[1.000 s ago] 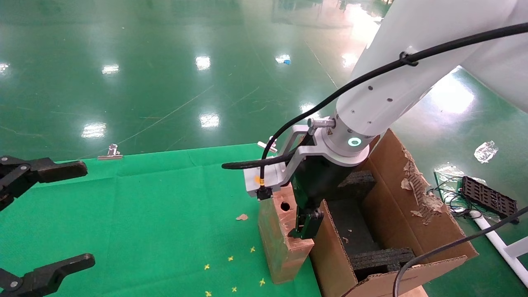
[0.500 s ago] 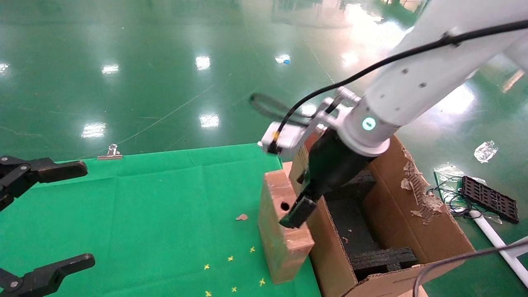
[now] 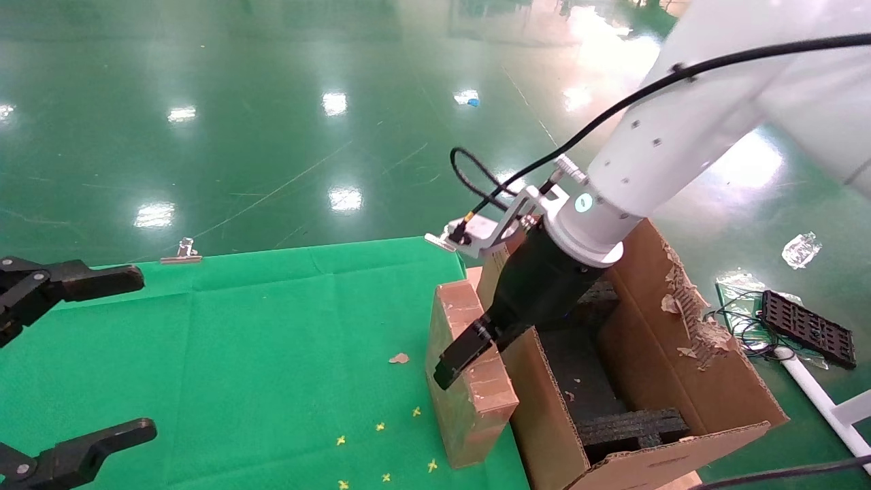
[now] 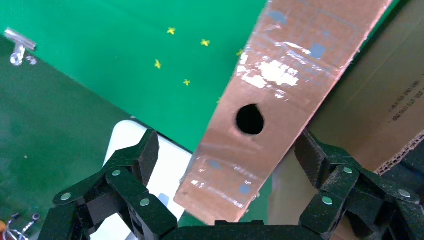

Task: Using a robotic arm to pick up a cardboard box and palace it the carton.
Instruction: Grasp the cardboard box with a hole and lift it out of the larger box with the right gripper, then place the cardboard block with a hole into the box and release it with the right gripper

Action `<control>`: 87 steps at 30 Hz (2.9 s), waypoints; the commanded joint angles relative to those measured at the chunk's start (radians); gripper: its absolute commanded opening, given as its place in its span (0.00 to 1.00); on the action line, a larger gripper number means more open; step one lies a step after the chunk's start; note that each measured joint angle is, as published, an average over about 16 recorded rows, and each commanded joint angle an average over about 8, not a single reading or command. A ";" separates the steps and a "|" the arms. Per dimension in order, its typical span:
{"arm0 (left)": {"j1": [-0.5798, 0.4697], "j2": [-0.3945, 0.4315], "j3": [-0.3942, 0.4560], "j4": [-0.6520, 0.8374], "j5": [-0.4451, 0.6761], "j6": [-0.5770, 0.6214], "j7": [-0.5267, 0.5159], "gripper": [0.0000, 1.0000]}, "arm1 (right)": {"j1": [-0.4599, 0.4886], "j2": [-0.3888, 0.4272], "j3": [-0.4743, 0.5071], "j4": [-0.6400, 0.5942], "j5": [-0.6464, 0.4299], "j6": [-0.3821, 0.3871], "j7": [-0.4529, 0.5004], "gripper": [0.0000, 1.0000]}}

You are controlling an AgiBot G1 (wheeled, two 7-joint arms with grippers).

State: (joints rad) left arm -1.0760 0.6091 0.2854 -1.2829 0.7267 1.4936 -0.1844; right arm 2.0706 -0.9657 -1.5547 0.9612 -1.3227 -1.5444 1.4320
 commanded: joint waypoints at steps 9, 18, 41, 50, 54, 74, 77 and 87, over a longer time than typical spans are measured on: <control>0.000 0.000 0.001 0.000 0.000 0.000 0.000 0.28 | -0.013 -0.039 -0.034 -0.009 -0.044 0.021 0.061 0.00; 0.000 -0.001 0.001 0.000 -0.001 -0.001 0.001 0.00 | -0.017 -0.039 -0.039 0.021 -0.054 0.035 0.083 0.00; -0.001 -0.001 0.003 0.000 -0.002 -0.001 0.001 0.00 | 0.003 -0.023 -0.039 0.026 -0.053 0.025 0.098 0.00; -0.001 -0.001 0.003 0.000 -0.002 -0.001 0.002 0.00 | 0.130 0.060 0.048 -0.030 -0.007 0.055 -0.027 0.00; -0.001 -0.002 0.004 0.000 -0.003 -0.002 0.002 0.00 | 0.208 0.112 0.083 -0.082 -0.016 0.073 -0.099 0.00; -0.001 -0.002 0.005 0.000 -0.003 -0.002 0.002 0.48 | 0.336 0.314 -0.023 -0.213 -0.225 -0.029 -0.116 0.00; -0.001 -0.002 0.005 0.000 -0.004 -0.002 0.003 0.85 | 0.309 0.329 -0.046 -0.210 -0.222 -0.024 -0.109 0.00; -0.001 -0.002 0.006 0.000 -0.004 -0.003 0.003 1.00 | 0.232 0.327 -0.102 -0.242 -0.255 0.009 -0.083 0.00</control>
State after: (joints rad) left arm -1.0772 0.6067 0.2912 -1.2829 0.7227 1.4911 -0.1815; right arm 2.3009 -0.6389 -1.6534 0.7197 -1.5727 -1.5339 1.3464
